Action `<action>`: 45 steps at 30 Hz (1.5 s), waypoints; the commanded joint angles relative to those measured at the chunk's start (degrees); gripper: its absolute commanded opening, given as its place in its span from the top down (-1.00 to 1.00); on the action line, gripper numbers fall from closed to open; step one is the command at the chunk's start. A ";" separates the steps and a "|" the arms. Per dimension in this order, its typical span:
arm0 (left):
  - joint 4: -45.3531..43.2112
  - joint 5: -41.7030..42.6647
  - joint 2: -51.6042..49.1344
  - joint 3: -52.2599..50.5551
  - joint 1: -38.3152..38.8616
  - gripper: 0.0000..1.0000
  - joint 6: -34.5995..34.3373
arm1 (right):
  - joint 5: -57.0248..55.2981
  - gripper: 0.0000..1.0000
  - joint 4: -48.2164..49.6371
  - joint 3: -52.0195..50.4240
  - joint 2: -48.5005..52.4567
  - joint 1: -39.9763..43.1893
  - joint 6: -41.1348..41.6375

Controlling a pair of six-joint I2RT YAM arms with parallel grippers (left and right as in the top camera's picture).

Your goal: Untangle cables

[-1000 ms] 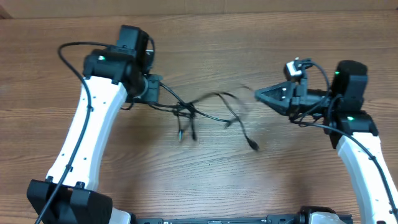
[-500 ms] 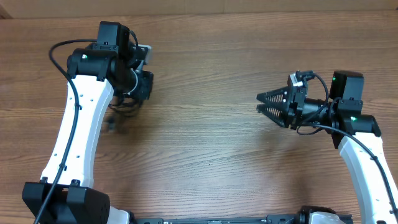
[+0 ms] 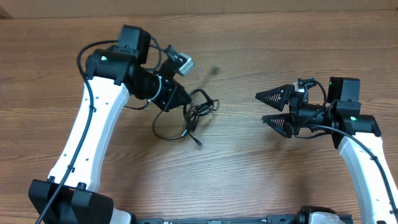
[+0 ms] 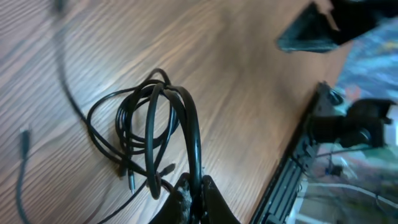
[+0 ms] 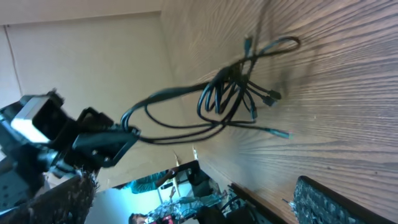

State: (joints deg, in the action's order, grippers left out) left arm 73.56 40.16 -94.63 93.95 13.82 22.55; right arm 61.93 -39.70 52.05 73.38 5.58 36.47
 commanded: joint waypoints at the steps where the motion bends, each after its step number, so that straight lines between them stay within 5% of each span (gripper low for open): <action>1: -0.35 5.62 0.24 0.70 2.01 0.92 3.32 | -2.78 -1.00 -0.48 0.42 -0.63 0.00 -0.72; 5: -0.66 10.54 0.24 0.70 3.26 0.91 7.96 | -5.60 -0.99 -3.19 0.42 -0.63 0.00 1.20; 20: -6.91 25.73 0.24 0.70 3.65 0.91 7.93 | -9.79 -0.96 -3.93 -0.61 -0.61 -0.96 13.81; 28: -8.35 26.38 0.24 0.70 7.10 0.92 7.91 | -15.80 -0.99 0.96 -0.61 -0.63 -7.13 23.04; 39: -7.39 26.34 0.24 0.70 8.37 0.91 7.91 | -22.93 0.63 2.10 -0.61 -0.61 -9.86 26.56; 42: -7.41 26.08 0.24 0.70 8.33 0.91 7.89 | -24.44 0.92 1.84 -0.61 -0.61 -9.84 26.51; 45: -7.34 22.80 0.24 0.70 8.28 0.91 6.51 | -25.92 0.92 1.44 -0.61 -0.61 -9.84 25.79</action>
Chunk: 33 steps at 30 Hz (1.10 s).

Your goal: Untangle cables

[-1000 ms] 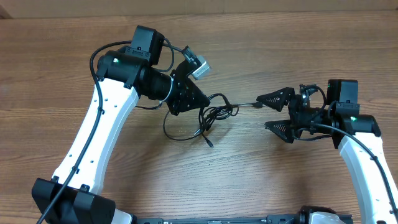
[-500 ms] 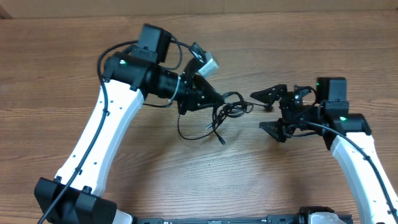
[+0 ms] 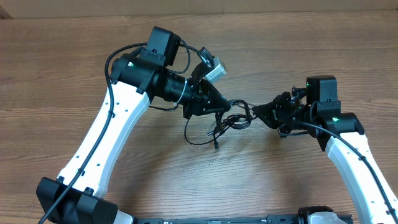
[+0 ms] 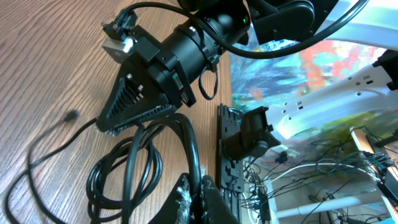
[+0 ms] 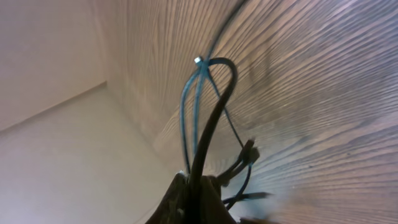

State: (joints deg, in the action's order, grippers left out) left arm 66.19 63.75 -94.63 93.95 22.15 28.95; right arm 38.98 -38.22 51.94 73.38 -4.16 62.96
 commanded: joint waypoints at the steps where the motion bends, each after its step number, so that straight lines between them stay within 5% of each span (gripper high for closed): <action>1: 0.02 -3.04 0.24 0.70 -0.04 0.91 -1.42 | -2.95 0.92 -0.02 -0.50 -0.61 -0.09 -1.68; 4: -0.02 -15.67 0.24 0.70 -0.17 0.92 -11.10 | -3.04 0.92 -0.57 -0.50 -0.61 0.11 -4.24; 9: 2.27 -48.02 0.24 0.70 -0.66 0.92 -33.51 | -6.86 0.92 -4.96 -0.50 -0.61 0.98 -7.96; 13: 5.62 -62.71 0.24 0.70 -1.01 0.92 -42.42 | -8.94 0.92 -8.33 -0.50 -0.61 1.90 -8.46; 19: 6.25 -69.22 0.24 0.70 -2.58 0.91 -43.36 | -8.96 0.92 -9.40 -0.50 -0.61 3.04 -9.66; 28: 7.69 -65.66 0.24 0.70 -7.67 0.92 -41.20 | -10.47 0.92 -11.98 -0.50 -0.63 5.42 -14.05; 29: 7.69 -63.25 0.24 0.70 -7.87 0.91 -38.47 | -10.47 0.64 -12.22 -0.50 -0.63 5.42 -14.93; 31: 7.41 -57.68 0.24 0.70 -7.89 0.92 -32.24 | -10.47 -0.64 -12.50 -0.50 -0.61 5.42 -17.18; 32: 7.37 -55.19 0.24 0.70 -7.89 0.91 -29.59 | -10.47 -1.00 -12.66 -0.50 -0.63 5.42 -18.36; 33: 7.39 -52.57 0.24 0.70 -7.85 0.92 -26.84 | -10.47 -1.00 -12.76 -0.50 -0.63 5.42 -19.23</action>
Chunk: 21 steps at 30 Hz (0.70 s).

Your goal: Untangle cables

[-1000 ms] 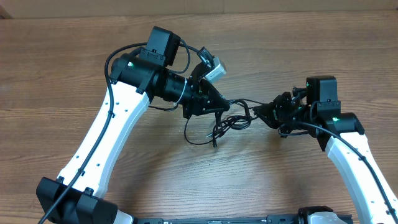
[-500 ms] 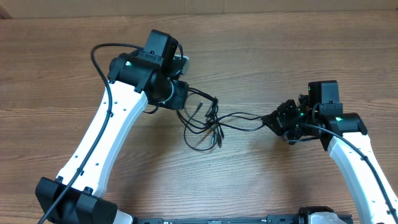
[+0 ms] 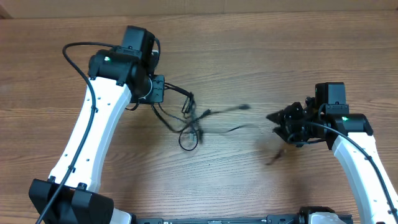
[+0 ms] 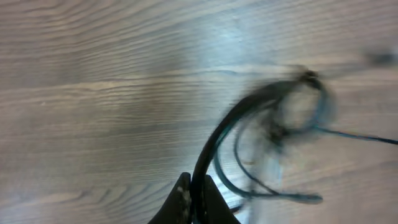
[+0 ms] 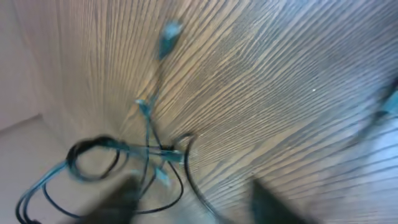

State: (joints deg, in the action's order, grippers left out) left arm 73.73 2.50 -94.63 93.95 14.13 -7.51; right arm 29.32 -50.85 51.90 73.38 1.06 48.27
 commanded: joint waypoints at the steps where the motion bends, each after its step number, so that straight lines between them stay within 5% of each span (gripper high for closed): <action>1: -0.13 10.54 0.24 0.70 0.26 0.91 11.34 | -0.81 -1.00 -0.13 -0.46 -0.63 0.20 -5.16; 9: -0.26 24.63 0.24 0.70 1.18 0.91 21.84 | 2.56 -1.00 0.52 -0.46 -0.63 0.17 -12.26; 15: 1.22 43.47 0.24 0.70 2.60 0.92 38.07 | 11.50 -1.00 3.87 -0.46 -0.63 0.17 -23.67; 21: -1.95 53.13 0.24 0.70 3.76 0.91 39.41 | 19.87 -0.99 7.45 -0.46 -0.63 -1.60 -29.31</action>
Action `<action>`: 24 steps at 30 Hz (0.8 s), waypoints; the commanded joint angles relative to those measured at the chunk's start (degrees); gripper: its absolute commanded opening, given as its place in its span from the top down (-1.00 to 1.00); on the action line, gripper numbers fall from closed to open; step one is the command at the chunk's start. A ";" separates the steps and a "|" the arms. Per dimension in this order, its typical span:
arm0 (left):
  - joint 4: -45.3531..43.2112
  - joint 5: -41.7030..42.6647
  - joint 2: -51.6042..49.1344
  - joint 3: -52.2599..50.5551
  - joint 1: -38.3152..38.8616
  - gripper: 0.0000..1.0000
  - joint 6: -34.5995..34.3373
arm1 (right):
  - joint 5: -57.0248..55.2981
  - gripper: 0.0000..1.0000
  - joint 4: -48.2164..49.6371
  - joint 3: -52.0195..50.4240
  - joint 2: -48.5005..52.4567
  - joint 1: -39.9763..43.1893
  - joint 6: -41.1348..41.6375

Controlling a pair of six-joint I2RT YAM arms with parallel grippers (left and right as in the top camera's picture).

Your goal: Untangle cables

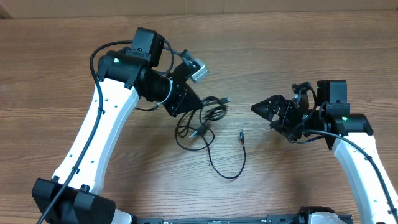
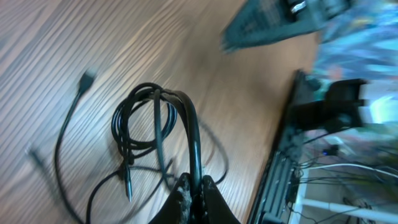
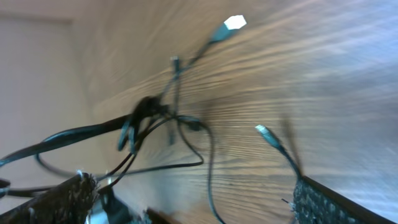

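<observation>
My left gripper (image 1: 186,99) hangs left of the table's middle, shut on a thick black loop of the tangled cable bundle (image 1: 210,112). In the left wrist view the gripper (image 2: 194,185) pinches that loop, and the bundle (image 2: 149,121) dangles to the wood below. One thin black strand (image 1: 233,168) trails from the bundle across the table and ends in a plug (image 1: 241,132). My right gripper (image 1: 265,117) stands open to the right of the plug, holding nothing. From the right wrist, its fingers (image 3: 74,196) frame the bundle (image 3: 144,111) and the plug (image 3: 264,130).
The wooden table (image 1: 298,37) carries only the cables. A second plug end (image 1: 226,99) sticks out of the bundle toward the right. The table's near edge and a black rail (image 2: 292,155) show in the left wrist view.
My right gripper has opened and holds no cable now. The strand that stretched toward it lies slack on the table. My left gripper has moved right with the bundle.
First my left gripper held the bundle at the left while the right stood open far right. Then both met at the middle, the right shut on a cable. They were then apart with a strand strung between. Now that strand lies loose.
</observation>
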State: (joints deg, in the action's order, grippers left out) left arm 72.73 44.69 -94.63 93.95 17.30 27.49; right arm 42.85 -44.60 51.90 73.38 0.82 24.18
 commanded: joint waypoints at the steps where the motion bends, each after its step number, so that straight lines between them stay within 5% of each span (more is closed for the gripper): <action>1: -1.33 12.48 0.24 0.70 0.76 0.92 4.42 | 6.34 -0.99 1.84 -0.46 -0.63 -2.08 -5.18; 12: -3.15 19.56 0.24 0.70 1.92 0.91 4.22 | 4.44 -0.61 7.17 -0.46 -0.63 -8.68 -0.04; 20: -3.13 21.79 0.24 0.70 2.45 0.92 4.22 | 1.16 0.41 7.61 -0.46 -0.61 -8.74 4.37; 24: -2.97 22.43 0.24 0.70 3.28 0.91 4.22 | 0.48 0.67 7.76 -0.46 -0.63 -8.74 4.61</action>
State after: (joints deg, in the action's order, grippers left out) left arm 69.82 63.29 -94.63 93.95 19.62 30.24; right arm 44.91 -37.08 51.90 73.38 -7.66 28.23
